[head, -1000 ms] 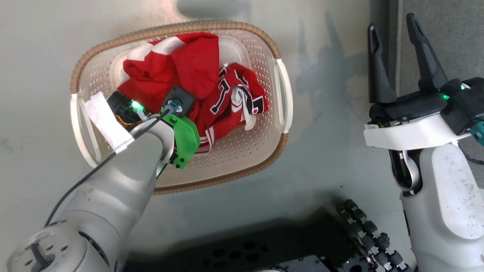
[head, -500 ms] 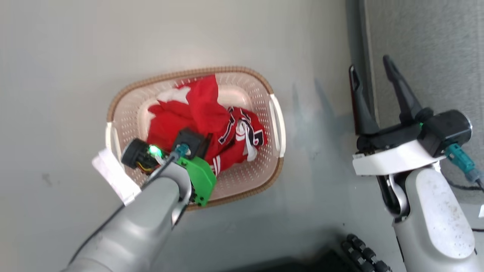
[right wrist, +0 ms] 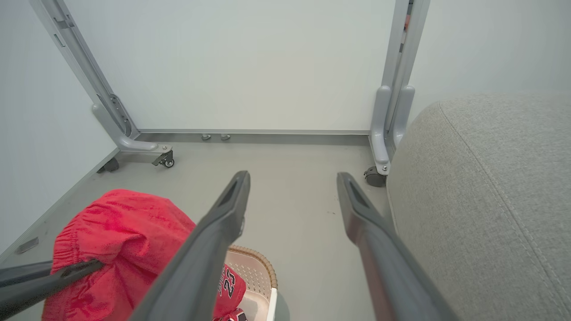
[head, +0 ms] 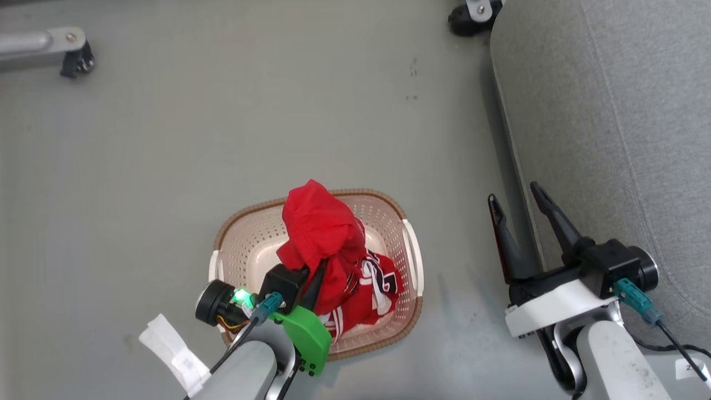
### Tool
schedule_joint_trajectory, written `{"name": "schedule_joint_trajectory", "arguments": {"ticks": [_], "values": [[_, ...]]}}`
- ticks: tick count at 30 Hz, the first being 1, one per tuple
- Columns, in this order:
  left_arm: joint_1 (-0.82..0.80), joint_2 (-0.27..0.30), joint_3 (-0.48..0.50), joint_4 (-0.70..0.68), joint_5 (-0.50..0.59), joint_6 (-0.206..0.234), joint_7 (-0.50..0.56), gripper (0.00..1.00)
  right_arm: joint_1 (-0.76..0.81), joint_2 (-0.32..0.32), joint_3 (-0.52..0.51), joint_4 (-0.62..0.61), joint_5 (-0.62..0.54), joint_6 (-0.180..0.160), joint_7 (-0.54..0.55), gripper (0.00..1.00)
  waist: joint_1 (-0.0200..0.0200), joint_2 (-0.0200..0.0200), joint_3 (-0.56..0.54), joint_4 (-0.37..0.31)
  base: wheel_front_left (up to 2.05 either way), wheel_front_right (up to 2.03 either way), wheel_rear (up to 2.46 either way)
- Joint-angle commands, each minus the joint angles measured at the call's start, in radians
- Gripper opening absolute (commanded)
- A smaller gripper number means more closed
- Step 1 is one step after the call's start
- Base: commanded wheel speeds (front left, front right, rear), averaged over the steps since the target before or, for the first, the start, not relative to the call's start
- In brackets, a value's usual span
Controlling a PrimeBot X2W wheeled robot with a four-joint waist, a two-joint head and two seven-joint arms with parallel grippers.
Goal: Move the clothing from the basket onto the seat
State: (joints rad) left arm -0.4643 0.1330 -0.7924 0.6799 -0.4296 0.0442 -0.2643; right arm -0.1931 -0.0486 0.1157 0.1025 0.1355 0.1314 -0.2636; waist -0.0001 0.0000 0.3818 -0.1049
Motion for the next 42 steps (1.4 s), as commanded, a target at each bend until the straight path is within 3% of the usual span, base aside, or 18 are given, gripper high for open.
{"name": "schedule_joint_trajectory", "arguments": {"ticks": [1, 9, 19, 28, 42], "values": [[0.032, -0.001, 0.016, -0.018, 0.015, 0.004, 0.0, 0.0, 0.025, -0.003, 0.006, 0.006, 0.003, -0.001, -0.002, 1.0, 0.0001, 0.0, -0.189, 0.024, 0.0, 0.0, 0.0], [0.152, -0.01, 0.139, -0.156, 0.107, 0.001, 0.0, 0.0, 0.111, -0.003, 0.039, 0.034, 0.005, -0.001, -0.002, 1.0, 0.0001, 0.0, -0.337, 0.006, 0.0, 0.0, 0.0], [0.215, -0.027, 0.246, -0.317, 0.19, -0.015, 0.0, 0.0, 0.152, -0.003, 0.059, 0.024, 0.011, -0.001, -0.002, 1.0, 0.0001, 0.0, -0.396, -0.005, 0.0, 0.0, 0.0], [0.201, -0.04, 0.273, -0.443, 0.255, -0.045, 0.0, 0.0, 0.169, -0.003, 0.078, 0.024, 0.014, -0.001, -0.002, 1.0, 0.0001, 0.0, -0.409, 0.0, 0.0, 0.0, 0.0], [0.14, -0.052, 0.226, -0.553, 0.289, -0.111, 0.0, 0.0, 0.103, -0.005, 0.15, 0.104, -0.039, -0.001, -0.002, 1.0, 0.0001, 0.0, -0.401, 0.03, 0.0, 0.0, 0.0]]}}
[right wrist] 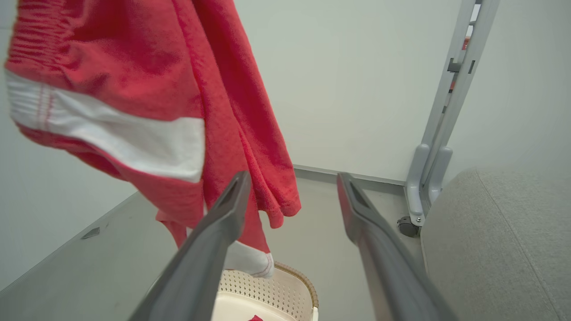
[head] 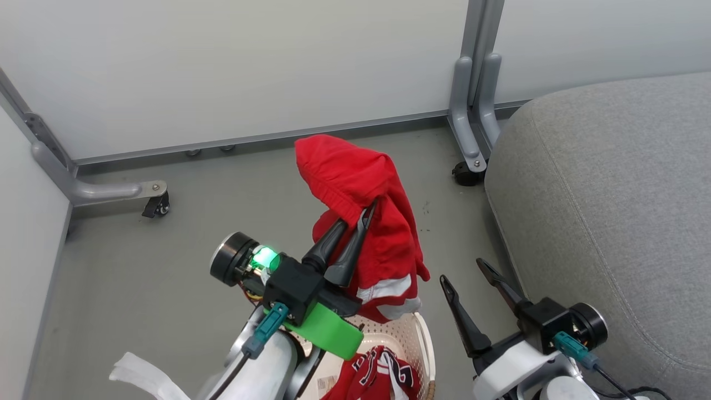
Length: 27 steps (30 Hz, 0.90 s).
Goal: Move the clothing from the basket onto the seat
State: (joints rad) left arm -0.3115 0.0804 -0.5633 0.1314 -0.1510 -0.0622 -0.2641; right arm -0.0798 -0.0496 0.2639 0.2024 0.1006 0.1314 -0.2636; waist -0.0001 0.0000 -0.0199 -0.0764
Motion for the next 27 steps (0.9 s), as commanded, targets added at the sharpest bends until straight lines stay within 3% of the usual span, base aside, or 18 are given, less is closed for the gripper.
{"name": "schedule_joint_trajectory", "arguments": {"ticks": [1, 20, 21, 22, 27], "values": [[-0.017, 0.0, -0.008, -0.009, 0.01, -0.009, -0.001, 0.0, -0.018, -0.008, 0.01, 0.014, -0.005, -0.001, -0.002, 1.0, 0.0001, 0.0, 0.0, 0.003, 0.0, 0.0, 0.0], [-0.027, -0.003, -0.136, -0.103, -0.02, -0.043, 0.066, 0.0, -0.103, -0.071, 0.196, 0.093, 0.089, -0.001, -0.002, 1.0, 0.0001, 0.0, -0.003, 0.048, 0.0, 0.0, 0.0], [-0.026, 0.001, -0.137, -0.102, -0.023, -0.044, 0.066, 0.0, -0.106, -0.075, 0.203, 0.096, 0.1, -0.001, -0.002, 0.45, 0.0001, 0.0, -0.002, 0.052, 0.0, 0.0, 0.0], [-0.028, 0.005, -0.137, -0.098, -0.021, -0.043, 0.068, 0.0, -0.106, -0.079, 0.217, 0.104, 0.109, -0.001, -0.002, 0.0, 0.0001, 0.0, -0.001, 0.056, 0.0, 0.0, 0.0], [-0.033, 0.024, -0.134, -0.071, -0.017, -0.037, 0.079, 0.0, -0.105, -0.096, 0.24, 0.112, 0.141, -0.001, -0.002, 0.0, 0.0001, 0.0, 0.005, 0.067, 0.0, 0.0, 0.0]]}}
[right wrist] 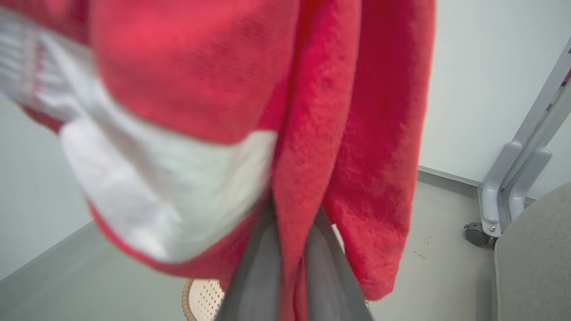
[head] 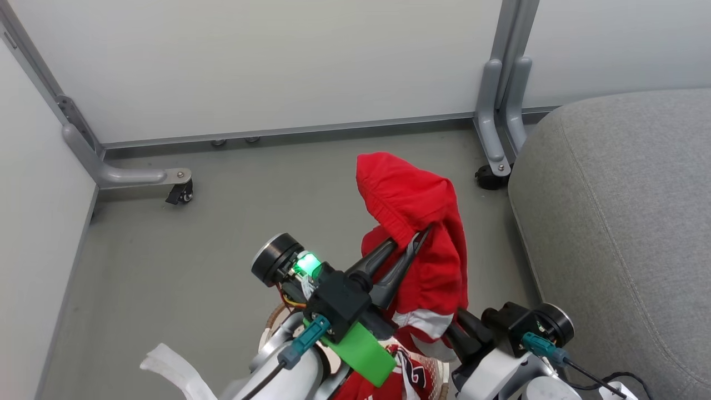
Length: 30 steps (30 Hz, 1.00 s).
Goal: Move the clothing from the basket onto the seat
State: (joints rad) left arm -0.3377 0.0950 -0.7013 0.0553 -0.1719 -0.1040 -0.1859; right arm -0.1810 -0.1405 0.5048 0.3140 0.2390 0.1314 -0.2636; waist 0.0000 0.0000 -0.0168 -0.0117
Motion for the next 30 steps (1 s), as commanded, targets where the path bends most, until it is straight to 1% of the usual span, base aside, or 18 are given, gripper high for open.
{"name": "schedule_joint_trajectory", "arguments": {"ticks": [1, 10, 11, 12, 13, 14, 15, 16, 17, 18, 19, 20, 21, 30], "values": [[-0.004, 0.01, 0.004, 0.01, 0.002, 0.006, 0.003, 0.0, 0.001, -0.006, -0.004, 0.001, 0.007, -0.001, -0.002, 0.0, 0.0, 0.0, 0.003, 0.003, 0.0, 0.0, 0.0], [0.003, 0.029, -0.001, 0.055, -0.009, 0.011, 0.023, 0.0, 0.022, -0.004, -0.016, 0.001, 0.017, -0.001, -0.002, 0.0, 0.0, 0.0, 0.011, -0.001, 0.0, 0.0, 0.0], [0.002, 0.03, 0.001, 0.057, -0.009, 0.013, 0.024, 0.05, 0.021, -0.004, -0.016, 0.001, 0.017, -0.001, -0.002, 0.0, 0.0, 0.0, 0.011, -0.003, 0.0, 0.0, 0.0], [0.0, 0.033, 0.0, 0.061, -0.01, 0.014, 0.028, 0.33, 0.02, -0.003, -0.019, 0.0, 0.016, -0.001, -0.002, 0.0, 0.0, 0.0, 0.012, -0.006, 0.0, 0.0, 0.0], [-0.002, 0.034, 0.0, 0.062, -0.012, 0.014, 0.029, 0.31, 0.019, -0.002, -0.022, -0.001, 0.015, -0.001, -0.002, 0.0, 0.0, 0.0, 0.012, -0.008, 0.0, 0.0, 0.0], [-0.004, 0.035, 0.0, 0.064, -0.013, 0.014, 0.029, 0.23, 0.019, -0.001, -0.023, -0.002, 0.013, -0.001, -0.002, 0.0, 0.0, 0.0, 0.013, -0.01, 0.0, 0.0, 0.0], [-0.005, 0.036, 0.001, 0.064, -0.014, 0.014, 0.03, 0.11, 0.018, -0.001, -0.024, -0.002, 0.013, -0.001, -0.002, 0.0, 0.0, 0.0, 0.012, -0.012, 0.0, 0.0, 0.0], [-0.007, 0.037, 0.001, 0.066, -0.015, 0.015, 0.03, 0.04, 0.018, -0.001, -0.025, -0.002, 0.013, -0.001, -0.002, 0.0, 0.0, 0.0, 0.012, -0.014, 0.0, 0.0, 0.0], [-0.008, 0.039, 0.002, 0.067, -0.015, 0.016, 0.031, 0.06, 0.017, -0.001, -0.026, -0.002, 0.012, -0.001, -0.002, 0.0, 0.0, 0.0, 0.012, -0.015, 0.0, 0.0, 0.0], [-0.009, 0.042, 0.001, 0.07, -0.013, 0.017, 0.033, 0.15, 0.017, 0.0, -0.026, -0.002, 0.013, -0.001, -0.002, 0.0, 0.0, 0.0, 0.012, -0.016, 0.0, 0.0, 0.0], [-0.01, 0.043, 0.001, 0.07, -0.014, 0.018, 0.033, 0.35, 0.017, 0.0, -0.027, -0.002, 0.013, -0.001, -0.002, 0.0, 0.0, 0.0, 0.012, -0.017, 0.0, 0.0, 0.0], [-0.011, 0.043, 0.003, 0.07, -0.014, 0.022, 0.033, 0.48, 0.017, 0.001, -0.031, -0.003, 0.014, -0.001, -0.002, 0.0, 0.0, 0.0, 0.013, -0.018, 0.0, 0.0, 0.0], [-0.011, 0.043, 0.006, 0.071, -0.014, 0.03, 0.032, 1.0, 0.017, 0.002, -0.032, -0.004, 0.014, -0.001, -0.002, 0.0, 0.0, 0.0, 0.014, -0.019, 0.0, 0.0, 0.0], [-0.011, 0.061, 0.002, 0.085, -0.013, 0.042, 0.059, 1.0, 0.019, 0.026, -0.083, -0.029, 0.005, -0.001, -0.002, 0.0, 0.0, 0.0, 0.022, -0.036, 0.0, 0.0, 0.0]]}}
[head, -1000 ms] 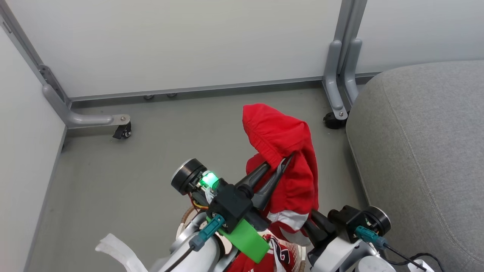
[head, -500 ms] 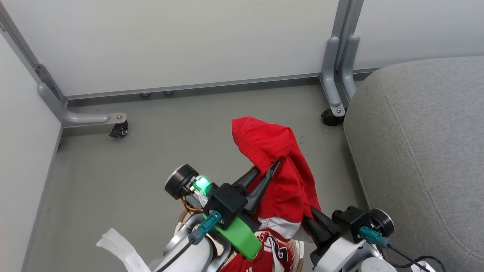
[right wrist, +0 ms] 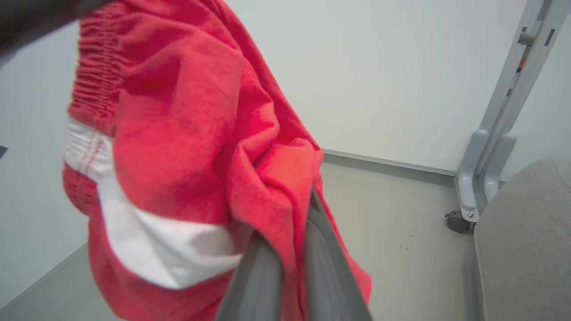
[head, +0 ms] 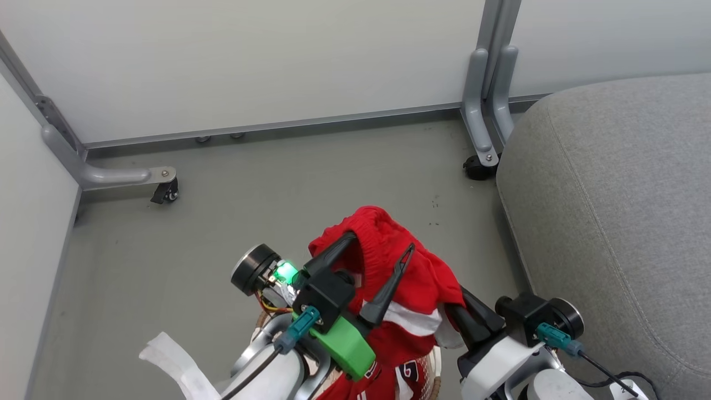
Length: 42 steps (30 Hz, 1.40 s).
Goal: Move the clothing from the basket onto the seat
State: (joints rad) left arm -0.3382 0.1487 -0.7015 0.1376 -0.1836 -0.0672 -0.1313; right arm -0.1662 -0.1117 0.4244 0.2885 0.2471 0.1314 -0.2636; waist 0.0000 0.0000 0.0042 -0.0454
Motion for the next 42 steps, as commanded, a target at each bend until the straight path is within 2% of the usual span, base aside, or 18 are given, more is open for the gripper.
{"name": "schedule_joint_trajectory", "arguments": {"ticks": [1, 10, 25, 33, 42], "values": [[-0.01, 0.012, 0.0, 0.006, -0.002, 0.005, 0.01, 1.0, 0.004, 0.0, -0.006, -0.005, -0.005, -0.001, -0.002, 0.0, 0.0, 0.0, 0.002, -0.004, 0.0, 0.0, 0.0], [-0.009, 0.024, 0.002, 0.002, -0.014, 0.013, 0.021, 1.0, 0.017, 0.014, -0.101, -0.019, -0.03, -0.001, -0.002, 0.0, 0.0, 0.0, 0.009, -0.016, 0.0, 0.0, 0.0], [0.001, 0.053, 0.007, -0.012, -0.022, 0.033, 0.026, 1.0, 0.048, 0.029, -0.367, -0.096, -0.092, -0.001, -0.002, 0.0, 0.0, 0.0, 0.033, -0.07, 0.0, 0.0, 0.0], [0.0, 0.062, 0.005, -0.013, -0.031, 0.036, 0.021, 1.0, 0.064, 0.025, -0.371, -0.169, -0.104, -0.001, -0.002, 0.0, 0.0, 0.0, 0.056, -0.133, 0.0, 0.0, 0.0], [-0.028, 0.078, 0.0, -0.023, -0.026, 0.034, 0.03, 1.0, 0.069, 0.026, -0.377, -0.233, -0.113, -0.001, -0.002, 0.0, 0.0, 0.0, 0.111, -0.263, 0.0, 0.0, 0.0]]}}
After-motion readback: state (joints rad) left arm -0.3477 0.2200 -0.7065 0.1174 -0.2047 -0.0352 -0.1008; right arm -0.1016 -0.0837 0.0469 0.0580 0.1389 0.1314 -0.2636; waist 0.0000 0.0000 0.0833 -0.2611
